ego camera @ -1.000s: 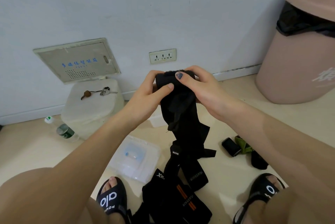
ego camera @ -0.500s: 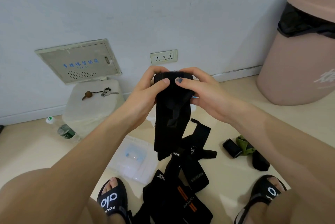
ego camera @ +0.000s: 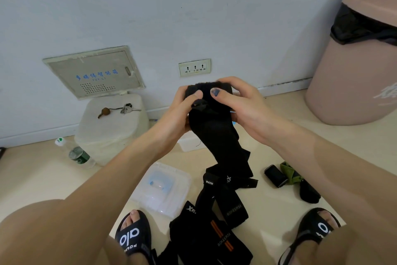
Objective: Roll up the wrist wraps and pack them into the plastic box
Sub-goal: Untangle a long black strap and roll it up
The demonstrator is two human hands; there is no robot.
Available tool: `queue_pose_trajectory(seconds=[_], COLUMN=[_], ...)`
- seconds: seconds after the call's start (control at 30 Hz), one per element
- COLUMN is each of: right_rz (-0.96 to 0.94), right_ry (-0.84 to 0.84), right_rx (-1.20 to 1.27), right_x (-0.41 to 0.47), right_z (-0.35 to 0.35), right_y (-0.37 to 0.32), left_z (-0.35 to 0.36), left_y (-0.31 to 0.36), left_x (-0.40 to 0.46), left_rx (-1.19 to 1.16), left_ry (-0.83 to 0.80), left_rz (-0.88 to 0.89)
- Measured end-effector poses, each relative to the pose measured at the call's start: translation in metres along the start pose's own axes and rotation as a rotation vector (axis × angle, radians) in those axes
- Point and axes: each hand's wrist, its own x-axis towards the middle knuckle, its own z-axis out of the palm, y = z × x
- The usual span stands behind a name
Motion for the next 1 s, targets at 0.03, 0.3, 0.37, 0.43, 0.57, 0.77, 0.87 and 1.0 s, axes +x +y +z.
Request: queue_pose_trajectory(seconds=[0.03,0.3,0.37,0.43,0.57,0.77,0.87,1.0], right_rz=[-0.013,-0.051,0.007,0.088,0.185,0.064,0.005,-0.051], right_ry=[-0.003,-0.064,-0.071,-0.081,-0.087,-0.007,-0.008,-0.005], right_rx=[0.000,-0.021,0.025,0.062,0.053,-0.012,-0.033,-0.036], right_x=[0.000,-0.002,-0.002,-0.002,-0.004,-0.001,0.000,-0.001], right_z=[0.000,-0.003,-0.003,-0.003,0.001,0.001,-0.001,-0.001], right_y=[0.000,0.003,0.001,-0.002,-0.001,0.005,0.007,0.007], left_z=[0.000,-0.006,-0.008,-0.009,-0.008,-0.004,-0.003,-0.001], left_y=[0.000,0.002,0.003,0.003,0.000,0.000,0.000,-0.003], left_x=[0.000,0.001,-0.001,-0.001,-0.001,-0.002,-0.001,0.001], left_rx=[0.003,0.022,0.032,0.020,0.015,-0.008,-0.004,0.017], left_ry=[-0.010,-0.009,-0.022,-0.034,-0.047,-0.064,-0.053,0.009], left_rz=[-0.022,0.011,0.039,0.070,0.095,0.096,0.058,-0.031])
